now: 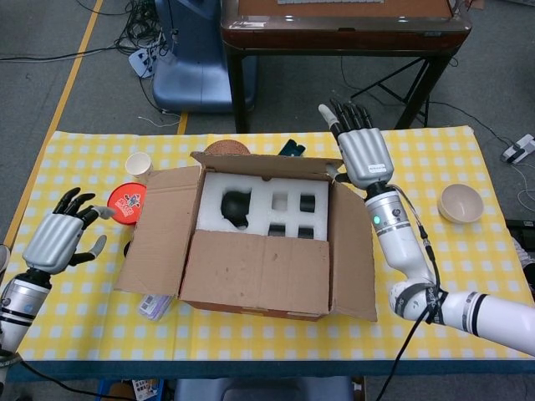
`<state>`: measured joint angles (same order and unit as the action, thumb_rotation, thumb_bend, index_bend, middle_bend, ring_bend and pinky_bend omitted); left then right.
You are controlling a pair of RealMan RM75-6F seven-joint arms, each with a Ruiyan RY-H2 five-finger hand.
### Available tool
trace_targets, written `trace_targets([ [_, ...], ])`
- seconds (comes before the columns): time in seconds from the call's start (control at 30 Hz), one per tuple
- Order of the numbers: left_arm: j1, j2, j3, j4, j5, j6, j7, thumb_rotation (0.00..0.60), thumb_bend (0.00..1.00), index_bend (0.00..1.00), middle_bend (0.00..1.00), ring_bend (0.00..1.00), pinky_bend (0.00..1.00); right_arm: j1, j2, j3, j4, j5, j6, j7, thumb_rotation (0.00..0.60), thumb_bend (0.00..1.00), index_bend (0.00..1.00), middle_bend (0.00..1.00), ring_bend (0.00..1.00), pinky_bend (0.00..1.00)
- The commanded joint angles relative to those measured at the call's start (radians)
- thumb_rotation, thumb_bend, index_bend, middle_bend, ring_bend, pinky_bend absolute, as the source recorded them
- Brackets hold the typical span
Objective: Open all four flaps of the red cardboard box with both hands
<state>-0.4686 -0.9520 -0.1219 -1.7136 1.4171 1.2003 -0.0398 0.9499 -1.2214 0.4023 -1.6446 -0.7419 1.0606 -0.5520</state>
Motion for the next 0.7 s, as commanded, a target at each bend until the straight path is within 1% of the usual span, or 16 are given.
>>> trace_targets([
  [0.03, 0.004, 0.003, 0.001, 0.002, 0.001, 0.001, -0.002, 0.6, 0.45, 0.37, 0.36, 0.13, 0.0, 0.042, -0.031, 0.023, 0.079, 0.064, -0.02, -0.013, 0.6, 0.24, 0.0, 0.0, 0.0, 0.0],
  [0.23, 0.015, 0.013, 0.005, 0.006, 0.01, 0.007, -0.012, 0.6, 0.45, 0.37, 0.36, 0.13, 0.0, 0.097, -0.091, 0.037, 0.221, 0.153, -0.046, -0.032, 0.6, 0.24, 0.0, 0.0, 0.0, 0.0],
  [0.33, 0.02, 0.017, 0.005, 0.01, 0.009, 0.009, -0.013, 0.6, 0.45, 0.37, 0.36, 0.13, 0.0, 0.12, -0.129, 0.025, 0.297, 0.202, -0.046, -0.072, 0.6, 0.24, 0.0, 0.0, 0.0, 0.0],
  [0.43, 0.023, 0.019, 0.004, 0.013, 0.004, 0.007, -0.018, 0.6, 0.45, 0.37, 0.36, 0.13, 0.0, 0.131, -0.157, 0.009, 0.35, 0.246, -0.049, -0.109, 0.6, 0.24, 0.0, 0.0, 0.0, 0.0],
  [0.57, 0.026, 0.024, 0.004, 0.02, 0.008, 0.007, -0.023, 0.6, 0.45, 0.37, 0.36, 0.13, 0.0, 0.118, -0.157, 0.002, 0.35, 0.236, -0.035, -0.099, 0.6, 0.24, 0.0, 0.0, 0.0, 0.0],
  [0.7, 0.026, 0.027, -0.001, 0.024, 0.011, 0.008, -0.034, 0.6, 0.45, 0.38, 0.36, 0.13, 0.0, 0.086, -0.116, 0.003, 0.287, 0.196, -0.02, -0.059, 0.6, 0.24, 0.0, 0.0, 0.0, 0.0],
])
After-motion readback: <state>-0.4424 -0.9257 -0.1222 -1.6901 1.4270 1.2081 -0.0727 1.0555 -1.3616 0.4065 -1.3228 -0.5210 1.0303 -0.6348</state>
